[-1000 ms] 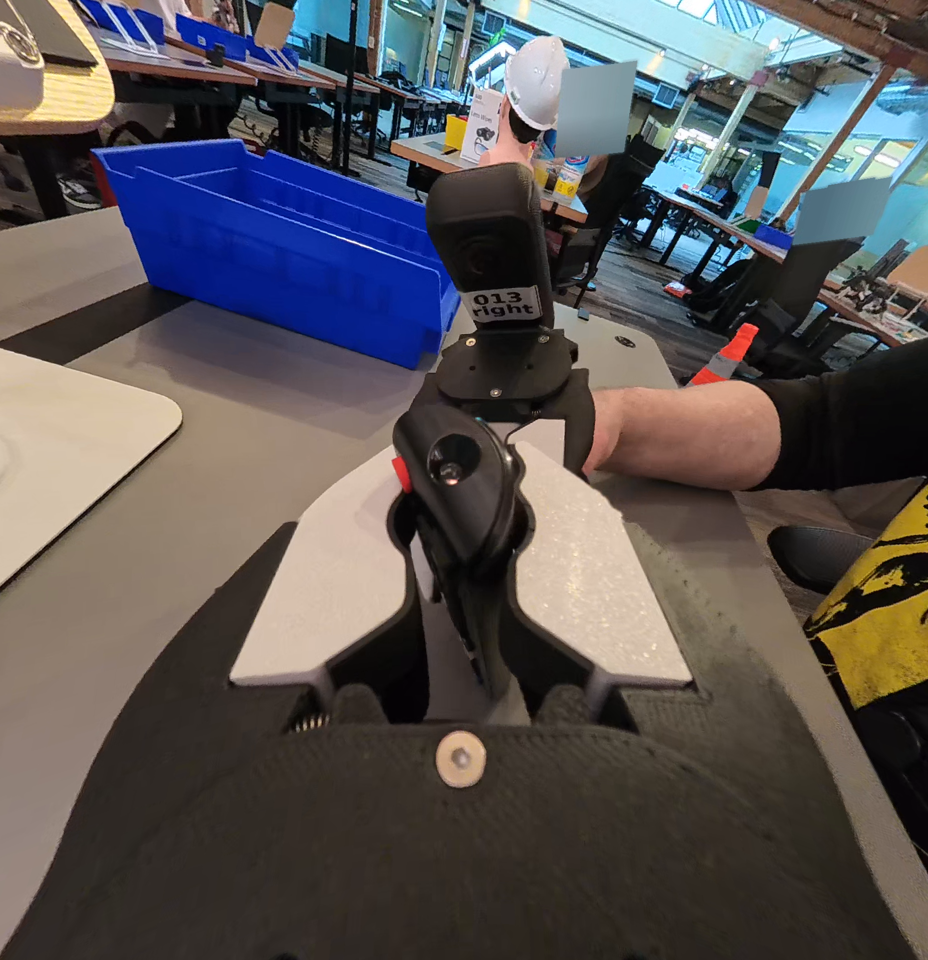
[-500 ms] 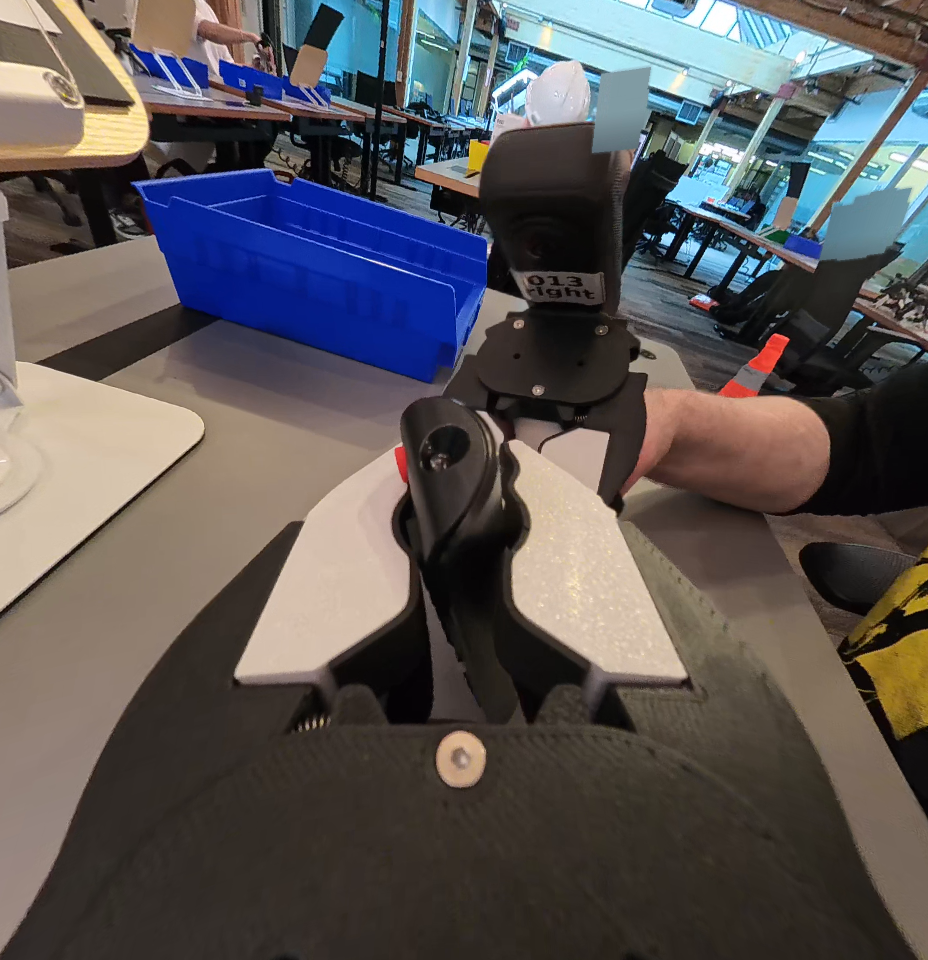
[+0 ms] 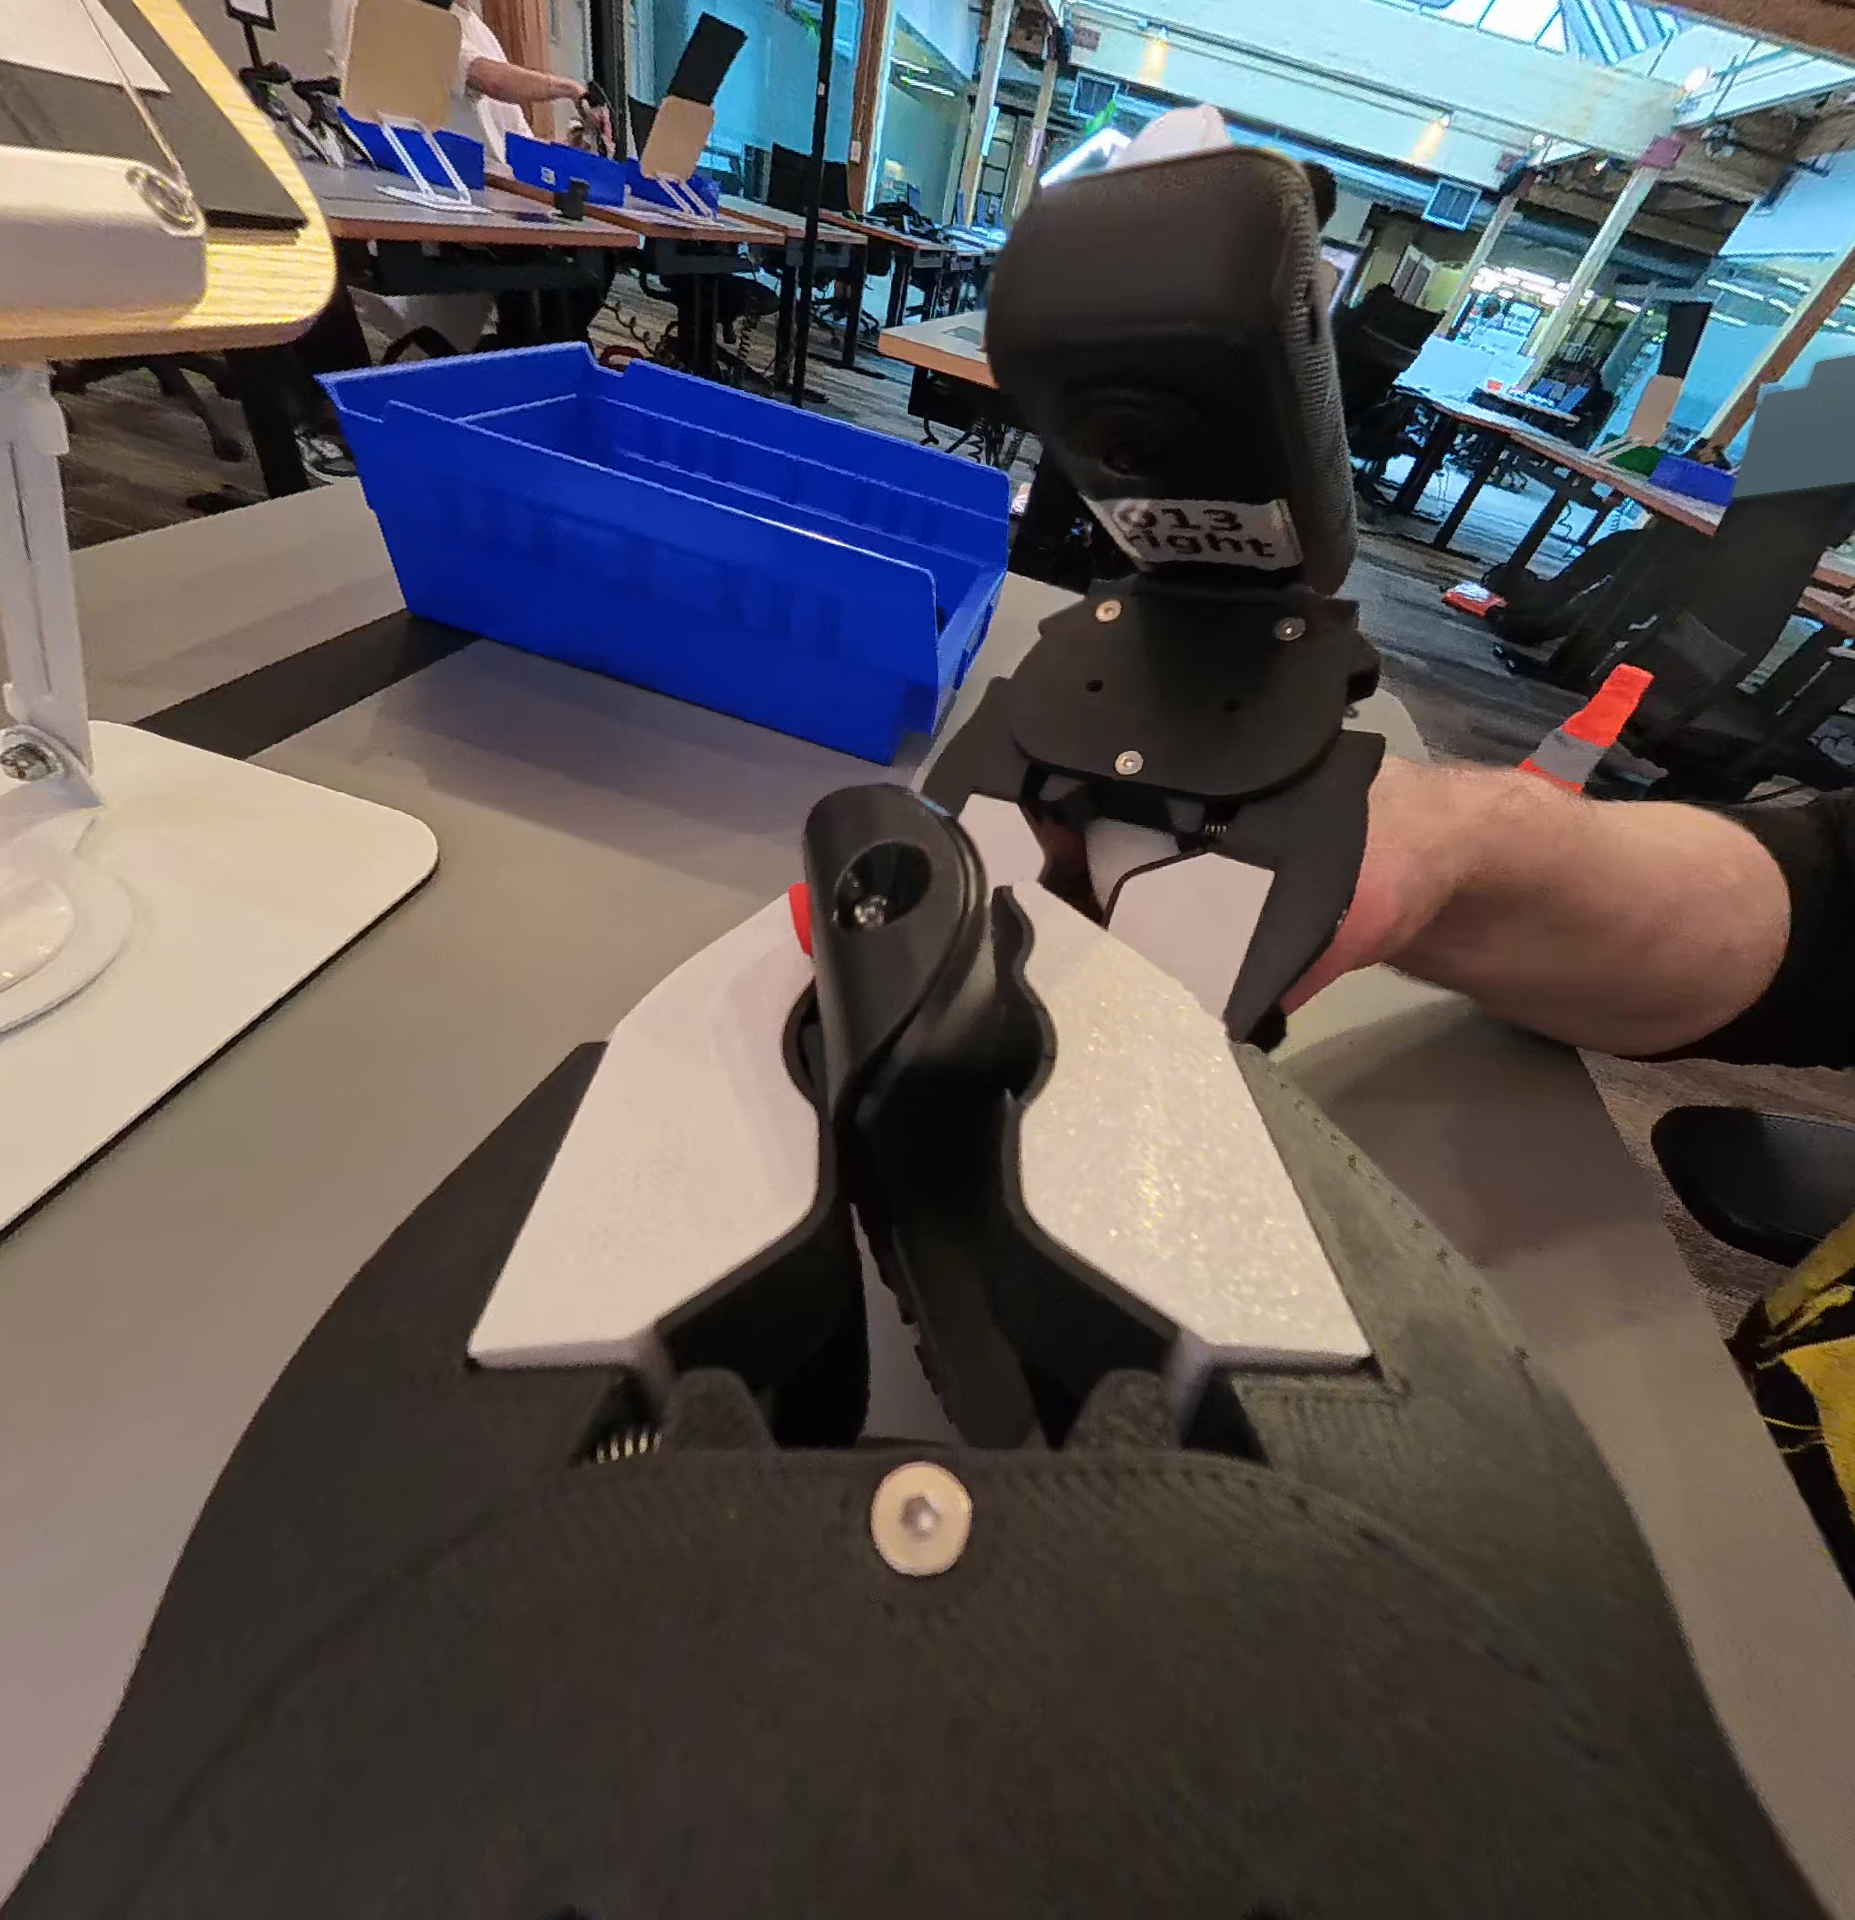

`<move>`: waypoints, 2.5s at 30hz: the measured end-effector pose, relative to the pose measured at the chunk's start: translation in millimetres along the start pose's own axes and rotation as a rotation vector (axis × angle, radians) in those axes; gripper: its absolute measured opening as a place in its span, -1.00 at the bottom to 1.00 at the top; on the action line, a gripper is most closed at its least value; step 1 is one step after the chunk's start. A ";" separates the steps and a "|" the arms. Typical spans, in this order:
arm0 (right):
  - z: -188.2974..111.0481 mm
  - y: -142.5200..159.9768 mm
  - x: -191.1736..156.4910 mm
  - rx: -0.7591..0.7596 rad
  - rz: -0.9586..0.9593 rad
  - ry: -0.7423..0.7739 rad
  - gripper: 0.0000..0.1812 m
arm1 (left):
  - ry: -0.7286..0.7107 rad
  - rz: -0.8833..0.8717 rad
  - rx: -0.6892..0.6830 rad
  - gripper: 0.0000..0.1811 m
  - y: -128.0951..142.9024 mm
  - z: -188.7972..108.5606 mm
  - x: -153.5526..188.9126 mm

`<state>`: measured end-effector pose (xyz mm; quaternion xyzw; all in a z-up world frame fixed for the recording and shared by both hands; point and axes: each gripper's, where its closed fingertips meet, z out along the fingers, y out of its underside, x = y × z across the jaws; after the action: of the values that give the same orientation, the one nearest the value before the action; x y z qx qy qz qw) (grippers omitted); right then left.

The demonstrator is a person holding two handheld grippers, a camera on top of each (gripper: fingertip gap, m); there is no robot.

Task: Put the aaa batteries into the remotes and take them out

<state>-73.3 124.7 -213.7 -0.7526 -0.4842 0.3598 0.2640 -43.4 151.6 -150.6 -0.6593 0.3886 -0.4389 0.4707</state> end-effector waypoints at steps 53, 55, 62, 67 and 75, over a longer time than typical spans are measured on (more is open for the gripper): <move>0.5 8.7 8.8 0.094 0.160 0.089 -0.66 | -0.275 -0.101 0.133 -0.66 4.6 -29.7 -48.7; 5.2 17.6 11.8 0.066 0.158 0.087 -0.68 | -0.274 -0.106 0.126 -0.66 5.0 -28.9 -50.4; 26.7 32.1 13.6 -0.020 0.168 0.072 -0.83 | -0.282 -0.090 0.135 -0.66 4.0 -29.0 -47.0; 27.4 38.1 14.4 -0.061 0.162 0.073 -0.80 | -0.276 -0.089 0.144 -0.66 3.5 -27.7 -45.4; 31.0 29.2 11.0 0.009 0.178 0.020 -0.72 | -0.238 -0.170 0.170 -0.67 9.2 -31.4 -49.8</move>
<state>-79.3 124.9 -257.2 -0.7951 -0.4109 0.3764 0.2394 -89.6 186.5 -164.7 -0.6948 0.2344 -0.4275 0.5287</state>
